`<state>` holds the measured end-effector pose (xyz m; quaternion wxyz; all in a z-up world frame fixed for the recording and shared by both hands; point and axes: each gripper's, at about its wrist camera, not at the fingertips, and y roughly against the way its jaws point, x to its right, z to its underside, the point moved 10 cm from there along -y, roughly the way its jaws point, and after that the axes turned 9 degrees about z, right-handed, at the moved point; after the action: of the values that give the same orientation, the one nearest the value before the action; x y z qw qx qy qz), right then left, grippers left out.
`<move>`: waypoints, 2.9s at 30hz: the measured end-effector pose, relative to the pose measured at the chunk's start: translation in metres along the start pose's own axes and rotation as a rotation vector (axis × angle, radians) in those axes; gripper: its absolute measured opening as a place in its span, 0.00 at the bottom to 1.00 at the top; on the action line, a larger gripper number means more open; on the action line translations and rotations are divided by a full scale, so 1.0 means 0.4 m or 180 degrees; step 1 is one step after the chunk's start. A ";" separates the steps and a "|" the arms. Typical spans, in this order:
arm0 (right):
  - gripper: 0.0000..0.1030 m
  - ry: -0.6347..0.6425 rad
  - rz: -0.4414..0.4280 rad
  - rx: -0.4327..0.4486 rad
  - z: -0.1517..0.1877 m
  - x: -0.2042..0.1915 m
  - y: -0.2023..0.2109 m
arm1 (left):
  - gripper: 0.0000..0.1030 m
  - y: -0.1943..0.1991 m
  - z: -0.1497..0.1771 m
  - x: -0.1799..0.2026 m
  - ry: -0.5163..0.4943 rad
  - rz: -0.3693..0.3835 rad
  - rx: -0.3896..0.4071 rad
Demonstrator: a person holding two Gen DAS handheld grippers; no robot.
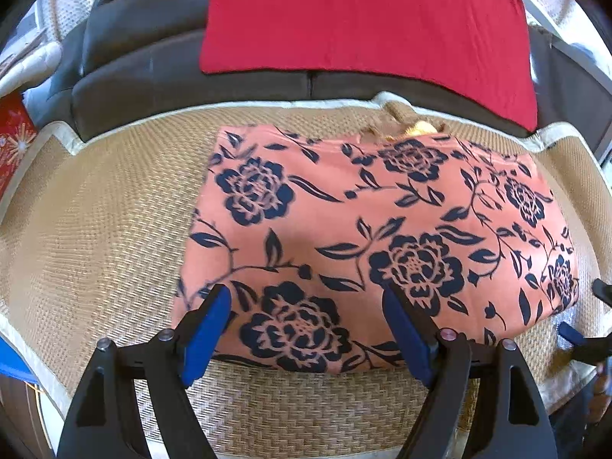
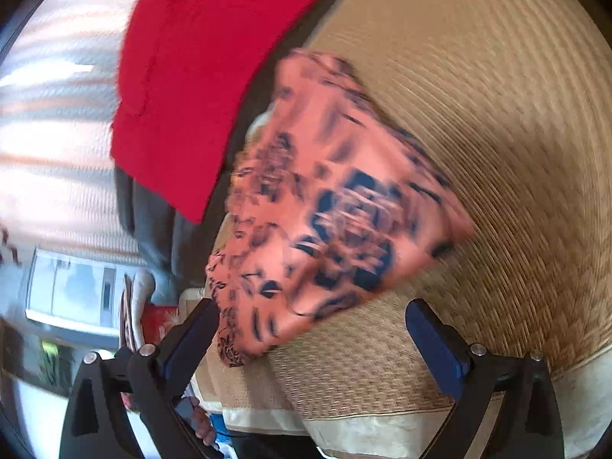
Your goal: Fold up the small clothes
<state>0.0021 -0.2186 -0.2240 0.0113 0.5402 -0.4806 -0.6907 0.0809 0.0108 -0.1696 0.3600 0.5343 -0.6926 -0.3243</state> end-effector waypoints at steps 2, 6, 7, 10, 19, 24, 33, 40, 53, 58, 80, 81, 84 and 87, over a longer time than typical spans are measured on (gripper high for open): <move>0.97 -0.0081 -0.0022 0.0049 -0.011 0.001 -0.012 | 0.79 -0.010 0.000 0.021 -0.0039 0.0072 -0.0033; 0.97 -0.0386 -0.0059 0.0283 -0.078 0.009 0.008 | 0.79 -0.020 -0.020 0.052 -0.0066 0.0132 0.0039; 0.97 -0.0471 -0.0080 0.0327 -0.089 0.013 0.007 | 0.79 -0.025 -0.023 0.057 -0.0059 0.0146 0.0041; 0.97 -0.0585 -0.0132 0.0385 -0.109 0.028 0.008 | 0.79 -0.052 -0.028 0.078 -0.0044 0.0210 -0.0007; 0.11 -0.0348 0.0152 0.0372 -0.167 0.067 0.023 | 0.79 -0.142 -0.013 0.123 -0.0218 0.0116 -0.0230; 0.10 0.0510 0.0583 0.0881 -0.175 -0.032 0.130 | 0.80 -0.083 -0.044 0.123 -0.0108 0.0174 -0.0002; 0.89 0.0438 0.0693 0.0559 -0.191 0.052 0.135 | 0.91 -0.167 0.001 0.130 -0.0113 0.0154 -0.0264; 0.89 0.0678 0.0444 0.0333 -0.401 -0.019 0.085 | 0.94 -0.169 0.002 0.127 -0.0090 0.0175 -0.0249; 0.20 0.1520 0.0861 0.0114 -0.515 -0.168 -0.082 | 1.00 -0.188 0.000 0.116 -0.0157 0.0204 -0.0244; 0.35 0.1378 0.1237 0.0067 -0.498 -0.064 -0.118 | 1.00 -0.187 -0.003 0.110 -0.0168 0.0203 -0.0272; 0.86 0.1560 0.0586 0.0054 -0.263 -0.133 -0.031 | 0.70 -0.027 0.138 -0.249 0.1346 0.0367 -0.0007; 0.86 0.1588 0.0650 0.0083 -0.261 -0.130 -0.030 | 0.50 -0.040 0.136 -0.230 0.1336 0.0338 -0.0067; 0.86 0.1702 0.0728 0.0165 -0.237 -0.109 -0.026 | 0.28 -0.057 0.126 -0.234 0.1353 0.0305 -0.0065; 0.86 0.1860 0.0846 0.0303 -0.223 -0.092 -0.054 | 0.23 -0.067 0.124 -0.230 0.1330 0.0294 -0.0041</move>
<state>0.0957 -0.2455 -0.2075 0.2136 0.6481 -0.5551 -0.4756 0.0681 0.0978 -0.2322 0.5136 0.5554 -0.6246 -0.1941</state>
